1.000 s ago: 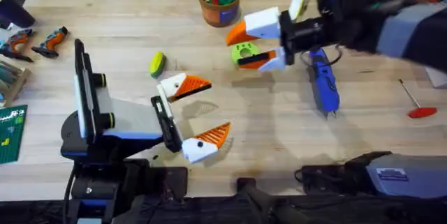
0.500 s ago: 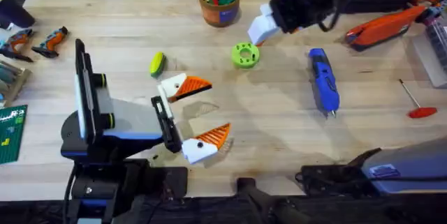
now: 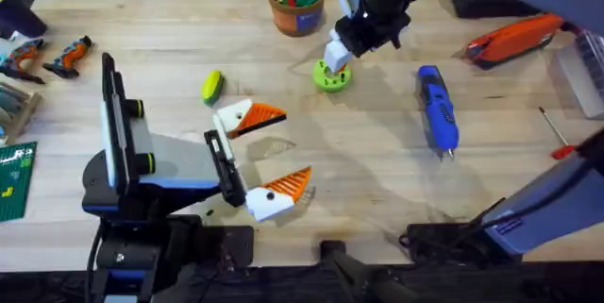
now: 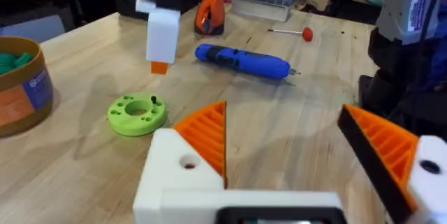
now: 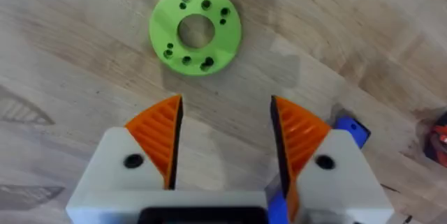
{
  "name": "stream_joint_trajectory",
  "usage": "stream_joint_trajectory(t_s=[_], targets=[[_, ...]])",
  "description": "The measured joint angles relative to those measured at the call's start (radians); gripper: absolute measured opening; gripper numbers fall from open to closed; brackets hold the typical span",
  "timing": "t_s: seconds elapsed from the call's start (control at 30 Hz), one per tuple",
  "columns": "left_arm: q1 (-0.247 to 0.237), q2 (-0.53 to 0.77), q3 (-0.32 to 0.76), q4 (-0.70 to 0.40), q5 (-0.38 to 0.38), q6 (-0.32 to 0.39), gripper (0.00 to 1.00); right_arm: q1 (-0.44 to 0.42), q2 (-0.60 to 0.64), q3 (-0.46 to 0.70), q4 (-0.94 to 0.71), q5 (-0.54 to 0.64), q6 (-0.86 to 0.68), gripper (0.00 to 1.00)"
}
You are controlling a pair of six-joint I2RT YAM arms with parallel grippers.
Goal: Pick up the gripper from the table and insert it into the empty holder that is missing its gripper. Then pick up a screw, insert it into the mounting hole, and use the screwdriver to tighten it. Finally, clean up the table by picking up the vegetable and placing it into the bucket.
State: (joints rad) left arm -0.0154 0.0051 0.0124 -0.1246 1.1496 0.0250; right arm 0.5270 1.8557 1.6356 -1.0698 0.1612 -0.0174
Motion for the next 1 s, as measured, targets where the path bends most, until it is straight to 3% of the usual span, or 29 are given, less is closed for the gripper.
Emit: stream_joint_trajectory(t_s=[0.2,0.4,0.47,0.8,1.0], targets=[[0.000,0.000,0.000,0.000,0.000,0.000,0.985,0.000,0.049,0.000,0.012,-0.002,-0.006,0.698],[0.000,0.000,0.000,0.000,0.000,0.000,0.985,0.000,0.075,0.000,0.040,-0.033,-0.011,0.962],[0.000,0.000,0.000,0.000,0.000,0.000,0.985,0.000,0.086,0.000,0.045,-0.038,-0.013,0.988],[0.000,0.000,0.000,0.000,0.003,0.000,0.985,0.000,0.097,-0.008,0.085,-0.050,-0.013,0.945],[0.000,0.000,0.000,0.000,0.003,0.000,0.985,0.000,0.097,-0.034,0.114,-0.051,-0.013,0.847]])
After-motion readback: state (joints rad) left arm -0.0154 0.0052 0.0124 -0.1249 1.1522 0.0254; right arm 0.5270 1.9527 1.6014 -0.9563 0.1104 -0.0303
